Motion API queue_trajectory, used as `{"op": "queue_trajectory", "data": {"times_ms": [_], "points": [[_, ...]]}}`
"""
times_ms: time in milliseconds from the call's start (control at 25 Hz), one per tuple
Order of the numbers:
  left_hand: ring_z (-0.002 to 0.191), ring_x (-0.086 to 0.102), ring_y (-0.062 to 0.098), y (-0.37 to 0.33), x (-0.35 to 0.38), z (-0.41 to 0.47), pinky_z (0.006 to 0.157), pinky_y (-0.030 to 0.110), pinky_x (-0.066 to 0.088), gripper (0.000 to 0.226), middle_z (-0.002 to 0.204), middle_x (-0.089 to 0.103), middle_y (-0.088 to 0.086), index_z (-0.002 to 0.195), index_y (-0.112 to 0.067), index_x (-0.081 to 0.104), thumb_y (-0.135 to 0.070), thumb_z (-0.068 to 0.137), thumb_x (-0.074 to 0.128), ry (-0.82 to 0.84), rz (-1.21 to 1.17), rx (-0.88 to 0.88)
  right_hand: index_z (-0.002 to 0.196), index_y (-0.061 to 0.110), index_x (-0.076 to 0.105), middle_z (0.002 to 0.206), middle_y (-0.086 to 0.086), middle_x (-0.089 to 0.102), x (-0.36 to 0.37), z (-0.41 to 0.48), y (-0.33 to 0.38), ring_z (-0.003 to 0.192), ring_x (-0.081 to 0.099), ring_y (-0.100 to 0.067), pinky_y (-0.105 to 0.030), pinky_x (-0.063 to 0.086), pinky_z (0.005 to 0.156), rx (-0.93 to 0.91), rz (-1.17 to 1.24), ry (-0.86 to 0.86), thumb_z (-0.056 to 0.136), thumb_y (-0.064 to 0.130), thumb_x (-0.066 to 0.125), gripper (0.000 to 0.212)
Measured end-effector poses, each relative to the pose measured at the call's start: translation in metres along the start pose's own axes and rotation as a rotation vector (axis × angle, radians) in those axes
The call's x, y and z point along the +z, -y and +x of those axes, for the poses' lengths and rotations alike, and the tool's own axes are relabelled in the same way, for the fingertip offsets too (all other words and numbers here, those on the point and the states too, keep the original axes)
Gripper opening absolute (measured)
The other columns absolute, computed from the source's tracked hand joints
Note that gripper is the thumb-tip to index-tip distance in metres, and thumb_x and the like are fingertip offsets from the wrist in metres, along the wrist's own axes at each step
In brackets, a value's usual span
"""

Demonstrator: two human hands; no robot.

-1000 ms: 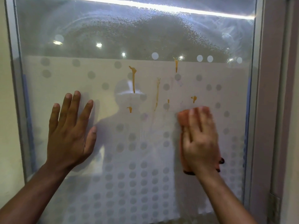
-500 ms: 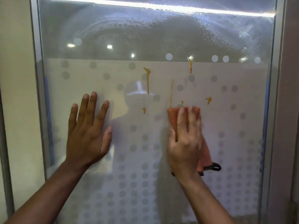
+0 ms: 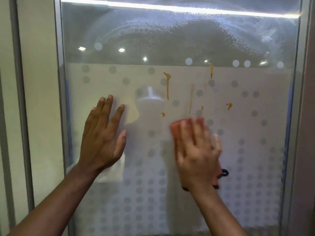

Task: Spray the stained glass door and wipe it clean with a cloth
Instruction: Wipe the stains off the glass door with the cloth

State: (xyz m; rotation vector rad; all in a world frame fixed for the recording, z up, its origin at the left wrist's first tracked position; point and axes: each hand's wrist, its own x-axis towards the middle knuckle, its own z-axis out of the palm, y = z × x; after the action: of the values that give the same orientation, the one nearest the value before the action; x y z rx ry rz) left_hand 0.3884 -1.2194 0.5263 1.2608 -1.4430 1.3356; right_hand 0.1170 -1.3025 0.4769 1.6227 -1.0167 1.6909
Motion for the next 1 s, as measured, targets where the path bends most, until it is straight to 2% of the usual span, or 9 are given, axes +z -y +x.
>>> {"op": "queue_trajectory", "data": {"times_ms": [80,160,360,480,640,720,840,920,1000], "points": [[0.172,0.014,0.039,0.012,-0.006,0.002,0.139,0.058,0.014,0.069,0.184,0.018,0.019,0.173,-0.015,0.030,-0.049,0.112,0.033,-0.015,0.022,-0.010,0.160,0.025,0.051,0.175,-0.014,0.035,-0.006,0.008,-0.021,0.157,0.039,-0.036,-0.060,0.029,0.122,0.328,0.066,-0.054,0.100,0.030,0.063,0.061],[0.172,0.014,0.040,0.026,-0.010,0.005,0.139,0.057,0.013,0.070,0.183,0.018,0.019,0.173,-0.015,0.029,-0.051,0.113,0.031,-0.032,0.050,-0.029,0.161,0.018,0.048,0.174,-0.017,0.033,-0.007,0.011,-0.022,0.159,0.033,-0.039,-0.056,0.029,0.124,0.443,0.186,-0.080,0.101,0.025,0.063,0.063],[0.172,0.011,0.040,0.045,-0.008,0.006,0.140,0.055,0.008,0.074,0.184,0.014,0.019,0.175,-0.015,0.023,-0.046,0.110,0.040,-0.031,0.095,-0.052,0.159,0.002,0.048,0.169,-0.025,0.039,0.009,0.018,0.046,0.151,0.040,-0.053,-0.060,0.035,0.124,0.275,0.177,-0.020,0.103,0.022,0.062,0.061],[0.173,0.010,0.038,0.045,-0.006,0.006,0.140,0.054,0.006,0.072,0.185,0.013,0.017,0.175,-0.015,0.022,-0.047,0.112,0.036,-0.039,0.077,-0.051,0.160,0.006,0.046,0.172,-0.022,0.037,0.016,0.035,0.095,0.152,0.039,-0.052,-0.056,0.038,0.118,0.197,0.181,0.020,0.102,0.022,0.062,0.062],[0.173,0.010,0.036,0.047,-0.007,0.005,0.141,0.054,0.006,0.071,0.185,0.014,0.016,0.175,-0.016,0.021,-0.051,0.114,0.026,-0.047,0.023,-0.053,0.163,0.011,0.041,0.176,-0.016,0.031,0.022,0.042,0.145,0.159,0.031,-0.047,-0.057,0.046,0.112,-0.050,0.213,0.106,0.105,0.026,0.054,0.062],[0.173,0.011,0.037,0.046,-0.007,0.004,0.141,0.054,0.006,0.070,0.185,0.015,0.016,0.175,-0.016,0.021,-0.052,0.114,0.023,-0.049,-0.007,-0.048,0.166,0.015,0.036,0.178,-0.012,0.026,0.025,0.034,0.146,0.163,0.023,-0.045,-0.057,0.045,0.113,-0.177,0.234,0.155,0.104,0.022,0.049,0.064],[0.173,0.011,0.037,0.048,-0.009,0.004,0.140,0.055,0.006,0.070,0.185,0.016,0.016,0.175,-0.017,0.023,-0.052,0.114,0.021,-0.057,-0.033,-0.040,0.167,0.022,0.036,0.180,-0.004,0.023,0.024,0.000,0.114,0.166,0.019,-0.038,-0.057,0.036,0.122,-0.362,0.195,0.176,0.102,0.014,0.054,0.068],[0.173,0.012,0.037,0.047,-0.008,0.004,0.140,0.056,0.007,0.070,0.185,0.016,0.016,0.175,-0.018,0.023,-0.052,0.114,0.022,-0.059,-0.017,-0.040,0.167,0.025,0.037,0.180,-0.003,0.022,0.020,-0.025,0.081,0.166,0.021,-0.035,-0.059,0.031,0.126,-0.339,0.117,0.158,0.101,0.018,0.059,0.070],[0.173,0.011,0.038,0.047,-0.008,0.004,0.140,0.056,0.007,0.069,0.184,0.016,0.017,0.175,-0.019,0.025,-0.052,0.114,0.022,-0.055,0.006,-0.039,0.167,0.023,0.038,0.179,-0.007,0.023,0.015,-0.034,0.063,0.166,0.021,-0.037,-0.060,0.031,0.127,-0.227,0.078,0.121,0.100,0.017,0.062,0.070]]}}
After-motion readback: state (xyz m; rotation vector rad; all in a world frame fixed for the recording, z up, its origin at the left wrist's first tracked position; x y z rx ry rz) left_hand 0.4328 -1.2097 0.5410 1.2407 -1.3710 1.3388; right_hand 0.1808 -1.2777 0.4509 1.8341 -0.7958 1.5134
